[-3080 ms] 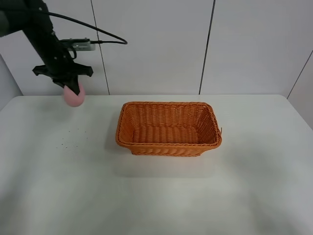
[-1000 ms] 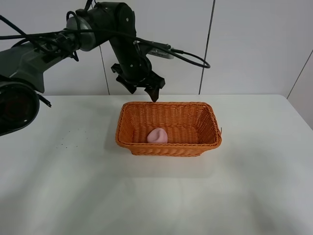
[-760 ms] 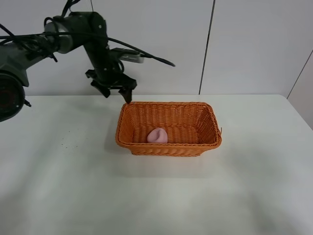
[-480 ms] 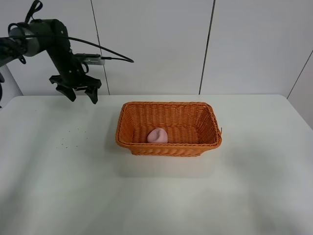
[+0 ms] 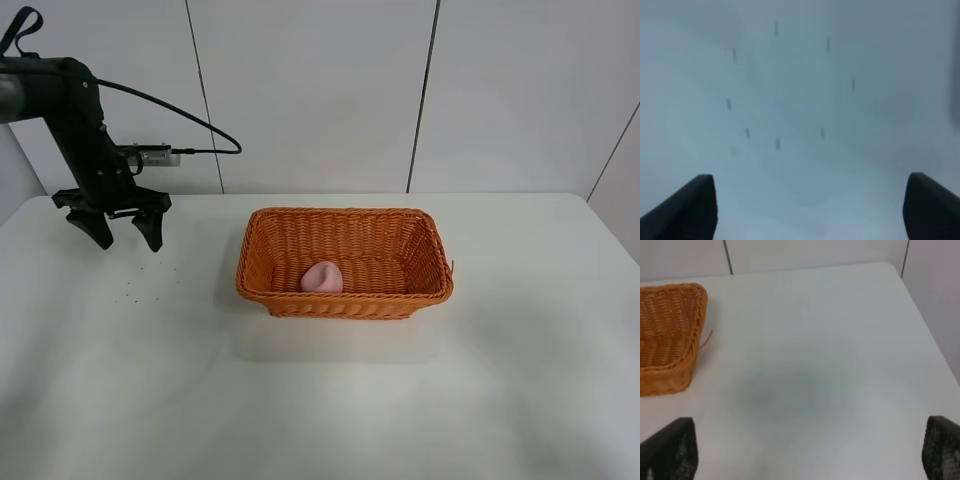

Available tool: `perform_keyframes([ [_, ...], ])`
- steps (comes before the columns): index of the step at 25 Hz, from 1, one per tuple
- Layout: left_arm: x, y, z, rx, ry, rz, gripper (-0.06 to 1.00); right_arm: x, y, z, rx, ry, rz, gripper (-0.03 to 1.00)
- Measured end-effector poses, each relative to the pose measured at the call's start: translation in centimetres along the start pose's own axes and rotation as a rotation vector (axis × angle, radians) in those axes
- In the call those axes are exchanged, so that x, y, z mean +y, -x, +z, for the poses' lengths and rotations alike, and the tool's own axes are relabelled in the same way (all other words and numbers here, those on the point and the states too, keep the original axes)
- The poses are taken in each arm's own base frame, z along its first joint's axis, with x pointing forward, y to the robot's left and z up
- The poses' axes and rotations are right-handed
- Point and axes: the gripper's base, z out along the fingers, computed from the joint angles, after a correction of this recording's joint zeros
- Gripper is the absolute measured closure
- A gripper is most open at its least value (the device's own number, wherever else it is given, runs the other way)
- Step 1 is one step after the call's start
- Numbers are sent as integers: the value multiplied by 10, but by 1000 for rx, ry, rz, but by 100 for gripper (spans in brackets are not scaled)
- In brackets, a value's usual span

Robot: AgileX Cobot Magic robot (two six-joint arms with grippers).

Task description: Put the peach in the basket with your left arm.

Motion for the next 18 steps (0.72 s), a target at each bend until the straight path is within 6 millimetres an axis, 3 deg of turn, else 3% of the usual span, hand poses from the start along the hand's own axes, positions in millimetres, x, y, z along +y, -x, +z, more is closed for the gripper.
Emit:
perform_keyframes([
  [7, -5, -87, -7, 123, 8, -5, 9, 0, 0, 0, 0, 0, 0, 27],
  [8, -5, -87, -7, 123, 8, -5, 9, 0, 0, 0, 0, 0, 0, 27],
  [10, -6, -115, -13, 136, 16, -3, 9, 0, 0, 0, 0, 0, 0, 27],
  [11, -7, -141, -17, 141, 28, 1, 9, 0, 0, 0, 0, 0, 0, 27],
  [18, -11, -239, -32, 64, 63, 9, 9, 0, 0, 0, 0, 0, 0, 27],
])
